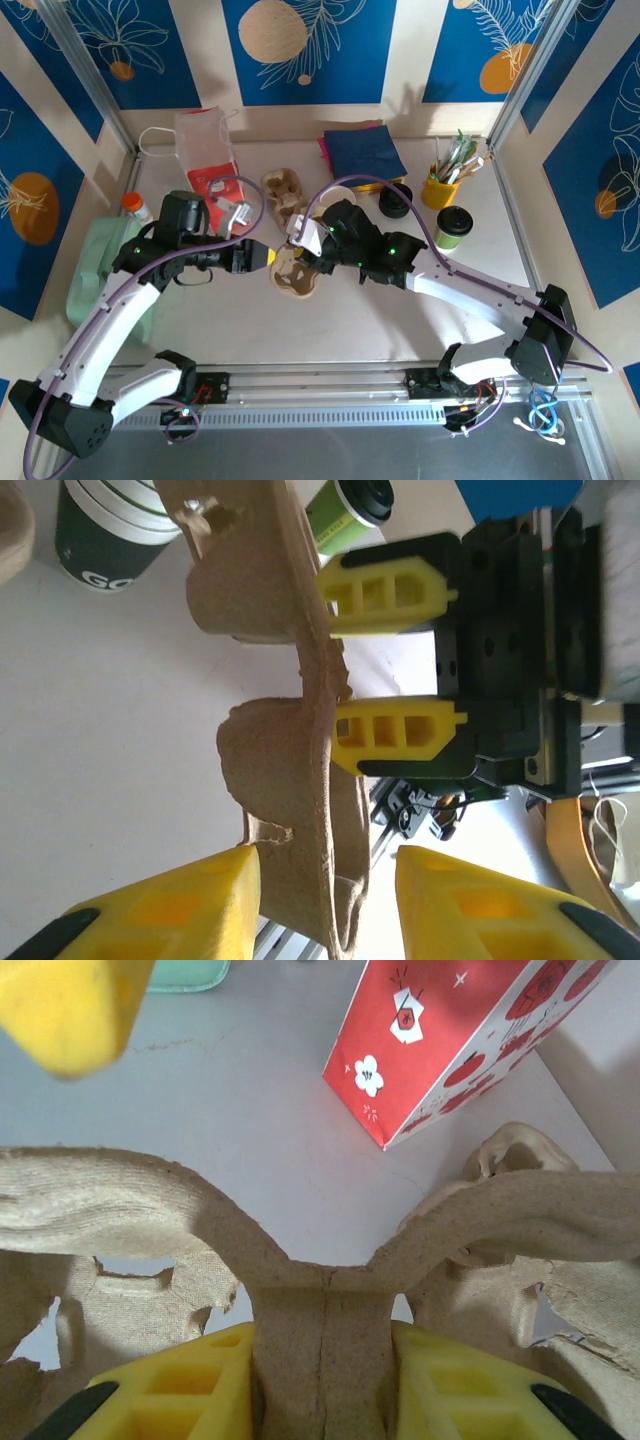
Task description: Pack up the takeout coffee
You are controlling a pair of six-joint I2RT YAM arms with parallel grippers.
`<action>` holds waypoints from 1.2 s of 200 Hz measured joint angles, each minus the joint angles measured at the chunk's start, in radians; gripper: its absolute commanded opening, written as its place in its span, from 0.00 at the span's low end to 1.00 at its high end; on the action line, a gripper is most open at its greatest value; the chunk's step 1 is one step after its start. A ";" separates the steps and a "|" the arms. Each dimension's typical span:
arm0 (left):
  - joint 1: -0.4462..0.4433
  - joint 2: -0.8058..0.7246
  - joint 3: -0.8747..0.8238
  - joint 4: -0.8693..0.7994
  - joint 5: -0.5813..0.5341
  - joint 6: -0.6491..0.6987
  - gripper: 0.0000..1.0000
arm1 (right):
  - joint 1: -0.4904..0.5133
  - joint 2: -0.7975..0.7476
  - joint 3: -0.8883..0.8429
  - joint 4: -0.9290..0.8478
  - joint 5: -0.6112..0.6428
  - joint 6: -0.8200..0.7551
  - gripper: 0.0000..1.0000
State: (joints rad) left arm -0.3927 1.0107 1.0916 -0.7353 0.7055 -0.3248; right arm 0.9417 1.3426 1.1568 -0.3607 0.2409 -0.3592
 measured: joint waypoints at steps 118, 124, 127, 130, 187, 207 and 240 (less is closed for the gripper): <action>0.161 0.047 0.344 -0.132 -0.324 -0.053 0.45 | 0.076 -0.097 -0.001 -0.161 0.059 0.021 0.32; 0.179 0.065 0.373 -0.145 -0.347 -0.061 0.46 | 0.082 -0.103 -0.001 -0.165 0.063 0.024 0.32; 0.186 0.073 0.387 -0.151 -0.355 -0.063 0.46 | 0.085 -0.105 -0.001 -0.168 0.066 0.026 0.32; 0.196 0.083 0.401 -0.156 -0.367 -0.065 0.46 | 0.088 -0.108 -0.001 -0.170 0.068 0.026 0.32; 0.360 0.295 0.610 -0.221 -0.480 -0.117 0.48 | 0.167 -0.118 -0.011 -0.217 0.136 0.033 0.32; 0.397 0.365 0.661 -0.230 -0.515 -0.124 0.48 | 0.184 -0.118 -0.012 -0.231 0.153 0.043 0.32; 0.431 0.482 0.742 -0.246 -0.560 -0.127 0.48 | 0.204 -0.119 -0.019 -0.244 0.172 0.062 0.32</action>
State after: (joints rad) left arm 0.0387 1.4929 1.8336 -0.9817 0.1459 -0.4519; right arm 1.1458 1.2236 1.1381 -0.6048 0.4133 -0.2970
